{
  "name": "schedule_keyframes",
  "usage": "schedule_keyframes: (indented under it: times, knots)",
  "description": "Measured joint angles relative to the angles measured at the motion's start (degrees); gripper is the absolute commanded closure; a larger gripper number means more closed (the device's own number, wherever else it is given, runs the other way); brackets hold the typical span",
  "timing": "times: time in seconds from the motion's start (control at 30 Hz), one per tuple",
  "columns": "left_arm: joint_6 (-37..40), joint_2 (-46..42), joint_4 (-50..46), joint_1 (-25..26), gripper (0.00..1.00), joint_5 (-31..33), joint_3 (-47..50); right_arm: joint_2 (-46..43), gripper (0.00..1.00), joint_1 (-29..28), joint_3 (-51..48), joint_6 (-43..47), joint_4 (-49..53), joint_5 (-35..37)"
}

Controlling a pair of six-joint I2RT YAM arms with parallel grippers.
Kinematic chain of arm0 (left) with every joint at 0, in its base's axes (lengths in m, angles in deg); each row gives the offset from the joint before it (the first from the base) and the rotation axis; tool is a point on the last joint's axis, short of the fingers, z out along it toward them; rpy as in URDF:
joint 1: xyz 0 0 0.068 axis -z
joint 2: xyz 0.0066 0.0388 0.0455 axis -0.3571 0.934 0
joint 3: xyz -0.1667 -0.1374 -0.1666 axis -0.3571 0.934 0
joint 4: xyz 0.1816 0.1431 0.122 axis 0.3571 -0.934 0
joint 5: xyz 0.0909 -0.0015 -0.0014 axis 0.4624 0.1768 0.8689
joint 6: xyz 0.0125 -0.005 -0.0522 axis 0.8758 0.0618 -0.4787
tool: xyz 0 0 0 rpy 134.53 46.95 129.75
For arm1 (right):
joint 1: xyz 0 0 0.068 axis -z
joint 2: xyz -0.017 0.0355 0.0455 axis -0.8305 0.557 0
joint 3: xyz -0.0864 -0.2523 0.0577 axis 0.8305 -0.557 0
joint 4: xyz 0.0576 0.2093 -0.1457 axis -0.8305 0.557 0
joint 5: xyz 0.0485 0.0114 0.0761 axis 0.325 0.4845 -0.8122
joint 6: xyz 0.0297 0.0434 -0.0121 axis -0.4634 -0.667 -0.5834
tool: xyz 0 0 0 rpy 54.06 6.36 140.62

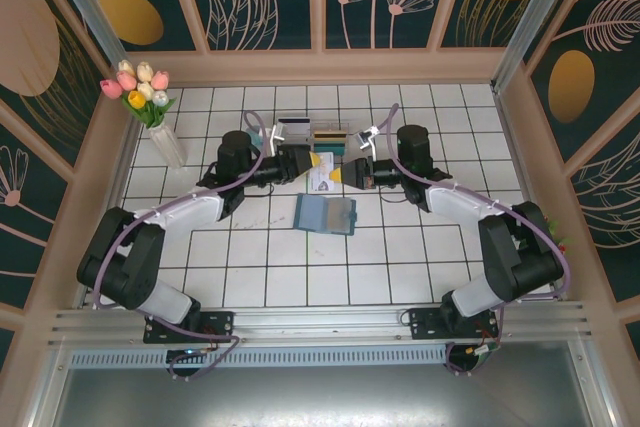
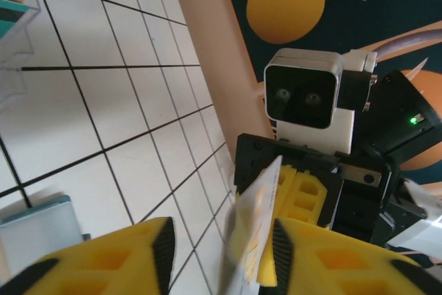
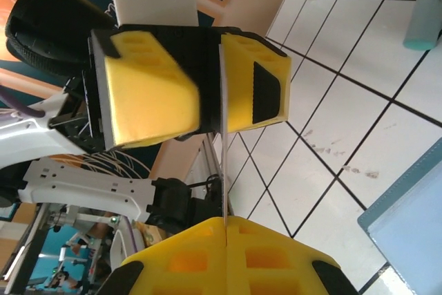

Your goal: Take the credit cards out of the card holder

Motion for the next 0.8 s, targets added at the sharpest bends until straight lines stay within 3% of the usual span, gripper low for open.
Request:
schedule_keyframes:
  times: [0.13, 0.17, 0.3, 0.5, 0.63, 0.8]
  knots:
    - [-1.7, 0.2, 3.4, 0.0, 0.93, -1.1, 0.0, 0.0, 1.0, 0.0, 0.0, -1.3, -1.0, -1.1]
    - [-2.2, 0.2, 4.2, 0.0, 1.0, -1.3, 0.0, 0.0, 0.95, 0.0, 0.0, -2.0, -1.3, -1.1]
    - [-2.7, -1.0, 6.0, 0.0, 1.0, -0.7, 0.0, 0.1, 0.59, -0.2, -0.2, -7.8, -5.2, 0.3]
    - [-3.2, -7.0, 7.4, 0.0, 1.0, 5.1, 1.0, -2.6, 0.38, -3.6, -3.7, -21.0, -15.8, 11.6]
    - [-5.2, -10.3, 9.8, 0.0, 1.0, 10.0, 1.9, -3.1, 0.37, -7.6, -4.3, -29.0, -22.8, 19.0]
    - [-7.6, -12.9, 10.9, 0.0, 1.0, 16.0, 3.5, 0.4, 0.53, -10.0, -4.3, -38.4, -34.6, 25.3]
